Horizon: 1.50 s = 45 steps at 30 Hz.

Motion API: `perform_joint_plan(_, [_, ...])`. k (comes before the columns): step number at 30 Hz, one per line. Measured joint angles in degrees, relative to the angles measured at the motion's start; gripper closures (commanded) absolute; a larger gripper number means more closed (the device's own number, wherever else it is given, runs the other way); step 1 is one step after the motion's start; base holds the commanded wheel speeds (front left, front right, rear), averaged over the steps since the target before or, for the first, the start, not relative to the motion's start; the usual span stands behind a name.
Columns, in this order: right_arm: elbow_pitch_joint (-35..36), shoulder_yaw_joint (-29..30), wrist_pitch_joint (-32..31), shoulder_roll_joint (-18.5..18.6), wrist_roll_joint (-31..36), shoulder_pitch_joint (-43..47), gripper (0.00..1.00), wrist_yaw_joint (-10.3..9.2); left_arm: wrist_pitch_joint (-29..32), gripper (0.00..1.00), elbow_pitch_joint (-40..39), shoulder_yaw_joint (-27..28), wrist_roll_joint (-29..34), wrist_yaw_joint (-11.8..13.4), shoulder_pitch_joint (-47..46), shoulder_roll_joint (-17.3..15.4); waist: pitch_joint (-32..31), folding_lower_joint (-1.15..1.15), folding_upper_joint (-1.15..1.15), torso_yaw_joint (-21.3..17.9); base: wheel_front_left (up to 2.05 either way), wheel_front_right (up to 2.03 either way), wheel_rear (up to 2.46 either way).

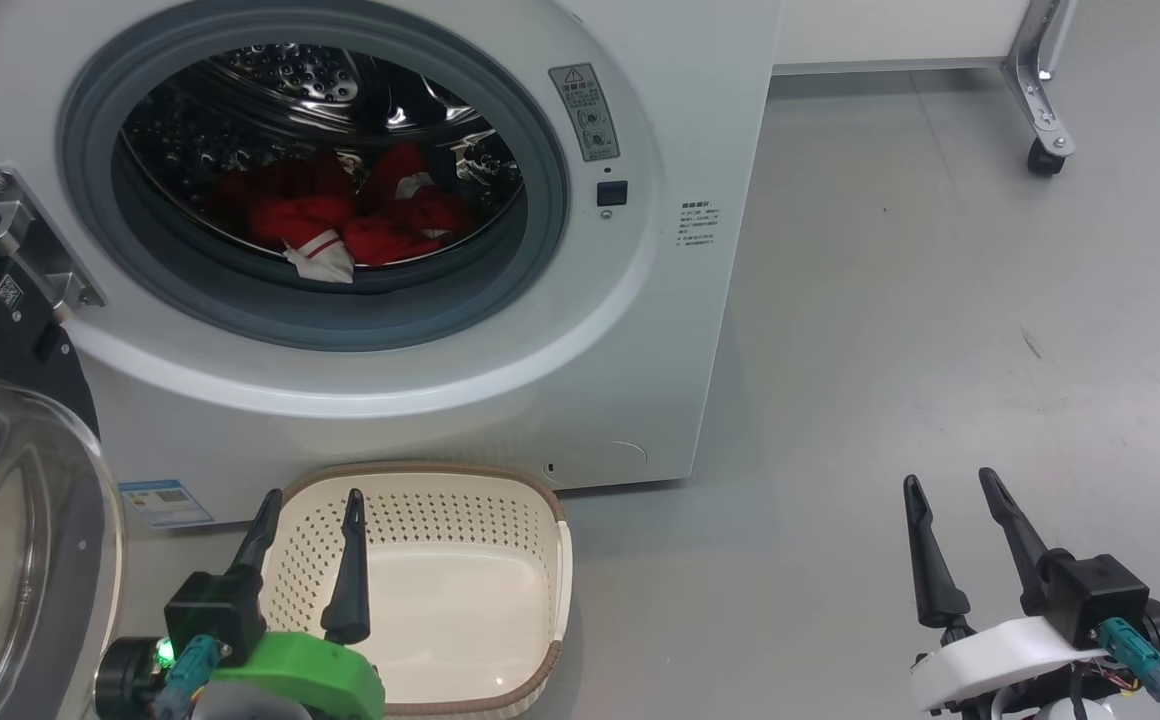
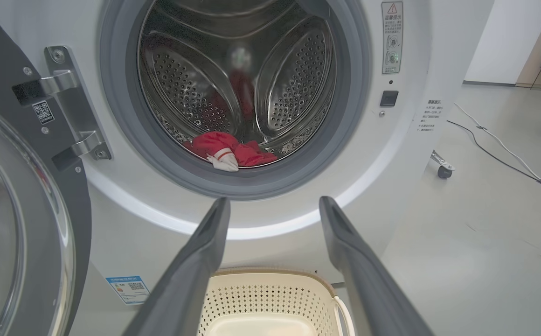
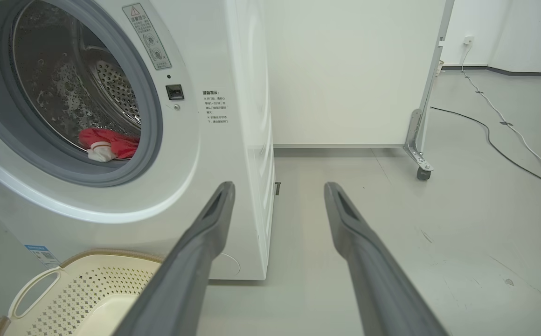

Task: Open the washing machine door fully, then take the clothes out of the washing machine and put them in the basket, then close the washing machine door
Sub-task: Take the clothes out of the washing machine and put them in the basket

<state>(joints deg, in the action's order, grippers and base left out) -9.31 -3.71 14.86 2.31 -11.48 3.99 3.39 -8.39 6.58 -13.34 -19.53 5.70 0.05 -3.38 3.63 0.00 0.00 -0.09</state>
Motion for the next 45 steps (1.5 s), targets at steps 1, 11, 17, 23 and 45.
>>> perform_joint_plan(1, [0.00, -0.02, 0.00, 0.00, -0.04, 0.00, 0.00, 0.00, 0.01, 0.00, 0.00, 0.00, 0.14, 0.04, 0.00, 0.00, -0.01, 0.00, 0.00, -0.03, 0.04, -0.04, 0.00])
perform_joint_plan(11, [0.01, -0.18, 0.00, 0.00, -0.09, 0.00, 0.00, -0.01, 0.24, 0.00, -0.26, 0.00, 0.99, 0.07, 0.00, -0.07, 0.38, 0.00, 0.00, 0.00, 0.00, 0.00, 0.00])
perform_joint_plan(17, [0.34, -0.30, 0.00, 0.00, -0.09, -0.02, 0.00, -0.01, 0.30, 0.00, -1.04, 0.00, 0.99, 0.08, 0.00, -0.05, 1.36, 0.00, 0.00, 0.03, 0.00, 0.00, 0.00])
perform_joint_plan(23, [1.25, -0.57, 0.00, 0.00, -0.09, -0.22, 0.00, -0.01, 0.86, 0.00, -1.34, -0.16, 0.74, 0.09, -0.07, -0.04, 3.12, 0.00, 0.00, -0.15, 0.00, 0.00, 0.00])
perform_joint_plan(45, [5.54, -3.03, 0.00, 0.02, -0.49, -6.67, 0.00, 0.66, 10.39, 0.00, 2.89, 0.34, -2.68, -1.79, -14.79, -0.75, 17.31, 0.00, 0.00, -4.48, 0.00, 0.00, 0.00])
